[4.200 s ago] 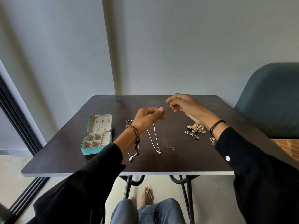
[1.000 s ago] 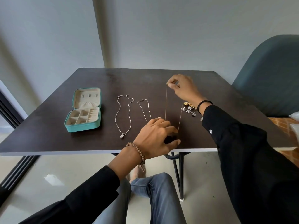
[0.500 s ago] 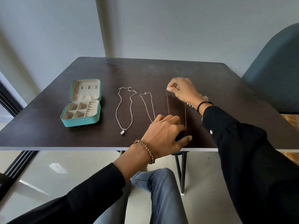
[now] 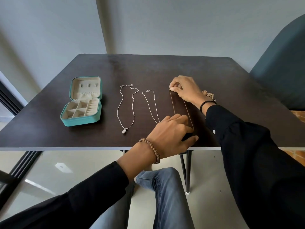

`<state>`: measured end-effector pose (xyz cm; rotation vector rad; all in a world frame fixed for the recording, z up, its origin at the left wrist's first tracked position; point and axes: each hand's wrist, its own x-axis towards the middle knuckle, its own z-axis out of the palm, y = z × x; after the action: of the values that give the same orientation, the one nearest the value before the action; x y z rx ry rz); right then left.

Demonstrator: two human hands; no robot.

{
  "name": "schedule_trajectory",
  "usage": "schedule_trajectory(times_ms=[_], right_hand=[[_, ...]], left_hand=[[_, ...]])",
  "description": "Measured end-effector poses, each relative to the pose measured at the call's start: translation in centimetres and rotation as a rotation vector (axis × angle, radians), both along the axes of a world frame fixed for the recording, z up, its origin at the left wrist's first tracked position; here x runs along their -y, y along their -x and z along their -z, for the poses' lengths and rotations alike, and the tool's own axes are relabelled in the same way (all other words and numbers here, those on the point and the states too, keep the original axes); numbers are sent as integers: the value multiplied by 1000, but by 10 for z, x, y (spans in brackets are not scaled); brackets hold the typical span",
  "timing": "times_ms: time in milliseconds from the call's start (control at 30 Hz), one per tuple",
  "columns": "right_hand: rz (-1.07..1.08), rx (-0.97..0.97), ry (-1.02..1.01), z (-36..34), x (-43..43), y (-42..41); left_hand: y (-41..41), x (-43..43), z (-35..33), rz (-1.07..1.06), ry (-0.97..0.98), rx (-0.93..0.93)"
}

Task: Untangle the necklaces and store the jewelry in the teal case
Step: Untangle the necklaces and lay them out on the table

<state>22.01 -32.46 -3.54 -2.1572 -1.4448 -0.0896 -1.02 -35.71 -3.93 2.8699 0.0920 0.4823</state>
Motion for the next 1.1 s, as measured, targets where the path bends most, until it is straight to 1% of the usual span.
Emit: schedule_trajectory(times_ms=[167, 467, 600, 700, 833, 967, 1033, 1100], right_hand=[[-2, 75, 56, 1, 0, 0], [8, 92, 68, 2, 5, 1], [19, 115, 70, 0, 5, 5], [-19, 102, 29, -4, -1, 12], [-124, 80, 35, -13, -16, 29], [-222, 128, 133, -18, -35, 45], [-233, 162, 209, -16, -45, 51], [-209, 183, 252, -13, -54, 56]], left_hand=[[-2, 7, 3, -29, -110, 19], [-5, 10, -1, -32, -133, -19], [-1, 11, -1, -33, -113, 12], [6, 5, 0, -53, -101, 39], [21, -18, -1, -135, -97, 53], [36, -50, -3, -249, -99, 61], [41, -65, -3, -296, -105, 32], [45, -77, -2, -289, -84, -17]])
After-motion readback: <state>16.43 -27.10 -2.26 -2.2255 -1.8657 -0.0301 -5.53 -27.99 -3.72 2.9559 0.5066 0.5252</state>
